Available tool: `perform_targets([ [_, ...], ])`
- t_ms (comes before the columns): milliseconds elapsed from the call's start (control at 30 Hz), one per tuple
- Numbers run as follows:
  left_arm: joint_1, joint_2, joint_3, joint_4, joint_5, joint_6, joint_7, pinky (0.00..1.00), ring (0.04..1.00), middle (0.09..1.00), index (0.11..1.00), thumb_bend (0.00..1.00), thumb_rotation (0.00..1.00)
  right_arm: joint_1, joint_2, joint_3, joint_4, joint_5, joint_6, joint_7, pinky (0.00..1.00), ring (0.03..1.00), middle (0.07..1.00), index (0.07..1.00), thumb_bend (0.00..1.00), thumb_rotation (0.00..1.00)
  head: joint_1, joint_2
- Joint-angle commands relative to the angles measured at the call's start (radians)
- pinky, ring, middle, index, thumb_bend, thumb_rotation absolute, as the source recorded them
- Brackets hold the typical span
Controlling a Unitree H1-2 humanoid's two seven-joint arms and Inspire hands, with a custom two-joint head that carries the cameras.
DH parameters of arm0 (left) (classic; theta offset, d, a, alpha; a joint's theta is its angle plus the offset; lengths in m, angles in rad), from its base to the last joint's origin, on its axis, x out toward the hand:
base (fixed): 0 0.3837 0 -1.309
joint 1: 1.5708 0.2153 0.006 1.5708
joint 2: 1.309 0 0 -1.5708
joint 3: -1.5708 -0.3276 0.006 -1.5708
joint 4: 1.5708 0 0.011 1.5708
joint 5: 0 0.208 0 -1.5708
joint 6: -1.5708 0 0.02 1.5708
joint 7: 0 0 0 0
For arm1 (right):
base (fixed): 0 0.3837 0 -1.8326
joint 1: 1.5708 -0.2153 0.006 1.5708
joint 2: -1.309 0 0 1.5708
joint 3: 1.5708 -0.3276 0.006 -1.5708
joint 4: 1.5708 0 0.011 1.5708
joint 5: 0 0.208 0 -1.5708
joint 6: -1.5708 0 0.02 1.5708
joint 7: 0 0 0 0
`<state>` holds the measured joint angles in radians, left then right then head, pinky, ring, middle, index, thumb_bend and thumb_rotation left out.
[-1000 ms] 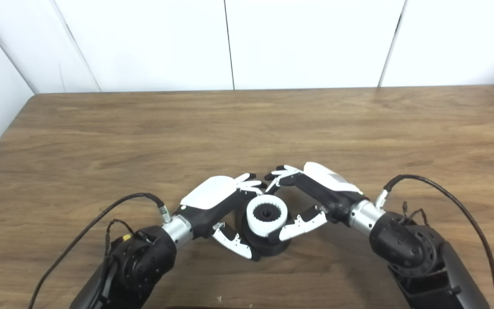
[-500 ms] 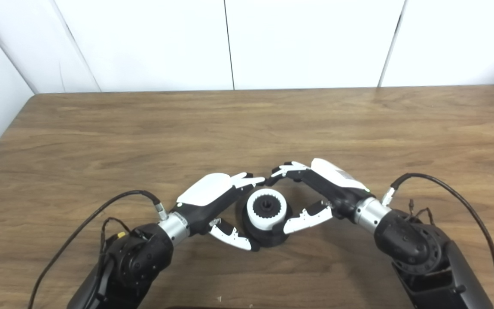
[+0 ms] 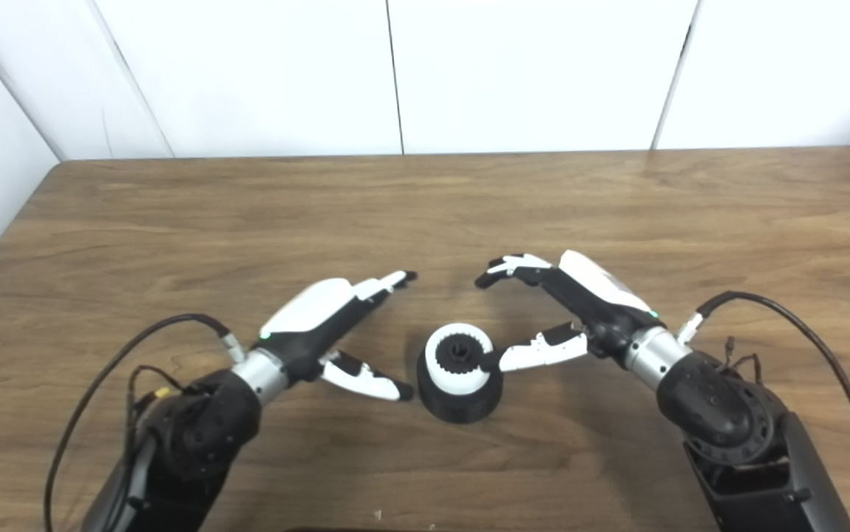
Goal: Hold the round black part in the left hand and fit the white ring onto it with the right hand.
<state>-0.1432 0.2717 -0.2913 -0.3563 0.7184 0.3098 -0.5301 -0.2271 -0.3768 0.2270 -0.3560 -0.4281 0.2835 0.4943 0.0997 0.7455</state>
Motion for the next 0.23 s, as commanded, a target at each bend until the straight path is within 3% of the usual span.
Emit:
perform_targets([
  [0,-0.017,0.022,0.029,-0.041,-0.022,-0.006,0.02,0.86,0.985,0.994,1.0,1.0,0.41,-0.023,0.009,-0.017,-0.018,0.009,-0.004,-0.033,0.88,0.957,0.923,0.854,0.87,0.53,0.0,0.0],
  [100,-0.006,0.023,0.068,-0.051,-0.055,0.009,0.037,0.87,0.998,1.0,1.0,1.0,0.52,-0.02,0.031,-0.037,-0.003,0.025,0.004,-0.055,0.9,0.97,0.945,0.897,0.86,0.55,-0.003,-0.003],
  [200,0.019,-0.02,0.139,-0.052,-0.146,0.007,0.092,0.88,1.0,1.0,1.0,0.91,0.58,-0.015,0.064,-0.066,0.019,0.054,0.009,-0.09,0.9,0.967,0.97,0.956,0.84,0.61,-0.005,-0.006],
])
